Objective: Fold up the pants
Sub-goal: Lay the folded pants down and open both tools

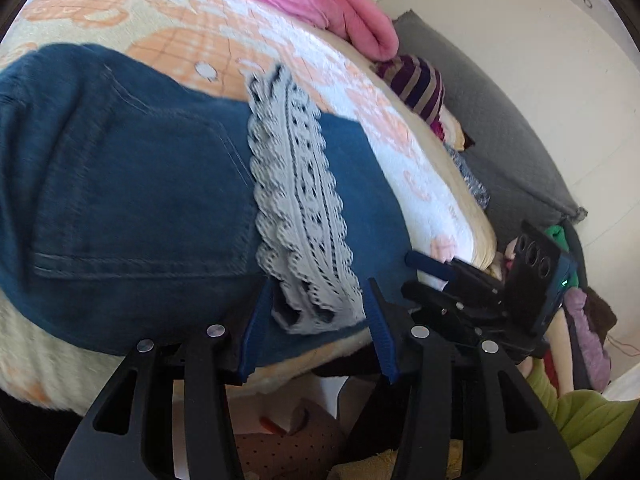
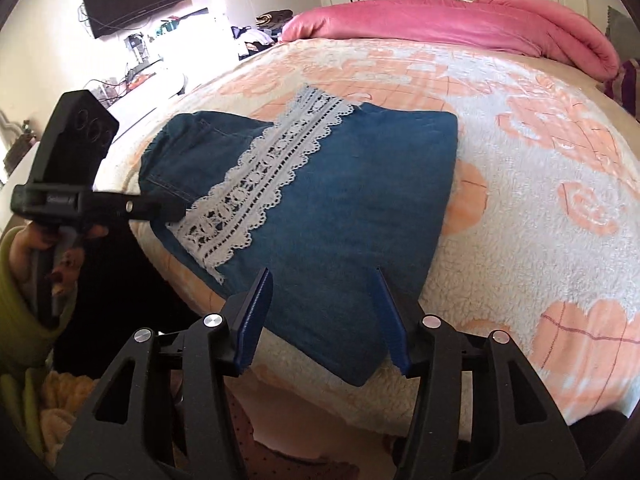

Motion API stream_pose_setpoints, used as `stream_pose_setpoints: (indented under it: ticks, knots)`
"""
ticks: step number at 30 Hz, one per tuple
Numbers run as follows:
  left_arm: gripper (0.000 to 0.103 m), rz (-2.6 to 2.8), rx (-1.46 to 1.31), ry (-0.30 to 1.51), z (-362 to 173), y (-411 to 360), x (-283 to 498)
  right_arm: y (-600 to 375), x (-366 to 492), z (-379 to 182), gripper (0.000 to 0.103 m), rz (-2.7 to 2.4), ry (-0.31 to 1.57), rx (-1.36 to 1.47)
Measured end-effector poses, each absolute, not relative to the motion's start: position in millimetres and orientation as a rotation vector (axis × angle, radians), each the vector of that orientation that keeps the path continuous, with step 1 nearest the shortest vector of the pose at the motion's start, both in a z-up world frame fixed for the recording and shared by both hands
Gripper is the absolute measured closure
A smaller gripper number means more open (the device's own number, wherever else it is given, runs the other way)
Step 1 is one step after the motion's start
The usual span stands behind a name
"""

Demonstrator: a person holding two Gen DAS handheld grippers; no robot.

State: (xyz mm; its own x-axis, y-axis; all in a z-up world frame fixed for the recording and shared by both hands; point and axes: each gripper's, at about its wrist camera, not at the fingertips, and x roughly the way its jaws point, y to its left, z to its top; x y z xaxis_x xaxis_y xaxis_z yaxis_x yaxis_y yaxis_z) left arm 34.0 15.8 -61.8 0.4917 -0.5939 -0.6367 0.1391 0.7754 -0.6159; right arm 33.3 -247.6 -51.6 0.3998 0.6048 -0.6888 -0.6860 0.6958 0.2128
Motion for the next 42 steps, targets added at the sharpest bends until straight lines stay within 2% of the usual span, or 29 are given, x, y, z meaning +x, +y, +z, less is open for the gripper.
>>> stream_pose_setpoints:
  ticks: [2,3,4,10,15,19,21,26,29,34,38,42]
  knots:
    - [0.063,-0.452,-0.506,0.977,-66.9,7.5,36.2,-246.1,31.9,-52.1,0.051,0.812,0.813,-0.132]
    - [0.088,-0.44,-0.482,0.969,-67.4,4.5,36.7,-244.1,32.0,-53.9,0.049,0.81,0.814,-0.146]
    - [0.091,-0.419,-0.433,0.963,-66.8,0.2,35.9,-241.8,31.3,-57.9,0.048,0.805,0.822,-0.168]
    - [0.091,-0.409,-0.271,0.968,-59.0,-18.6,22.9,-242.5,31.3,-63.7,0.044,0.816,0.832,-0.183]
    - [0.082,-0.385,-0.314,0.964,-61.6,-7.4,27.4,-240.6,28.4,-60.8,0.04,0.822,0.822,-0.195]
    - [0.067,-0.342,-0.228,0.892,-42.1,-6.8,15.4,-249.1,26.1,-45.9,0.038,0.809,0.744,-0.13]
    - [0.063,-0.318,-0.188,0.874,-37.2,-9.8,14.8,-249.5,25.9,-43.2,0.037,0.808,0.724,-0.116]
    - [0.062,-0.31,-0.177,0.884,-38.6,-13.0,17.7,-241.0,28.0,-56.2,0.036,0.775,0.774,-0.173]
    - [0.054,-0.296,-0.173,0.901,-43.0,-16.4,20.1,-240.5,31.9,-64.7,0.034,0.763,0.813,-0.174]
    - [0.052,-0.285,-0.191,0.925,-51.0,-13.6,22.1,-236.3,29.8,-67.6,0.026,0.769,0.808,-0.2]
    - [0.046,-0.284,-0.195,0.902,-44.6,-11.8,19.9,-244.3,28.5,-57.3,0.025,0.787,0.781,-0.134]
    - [0.045,-0.27,-0.203,0.874,-35.1,-2.8,14.2,-256.7,30.5,-42.0,0.019,0.775,0.739,-0.052]
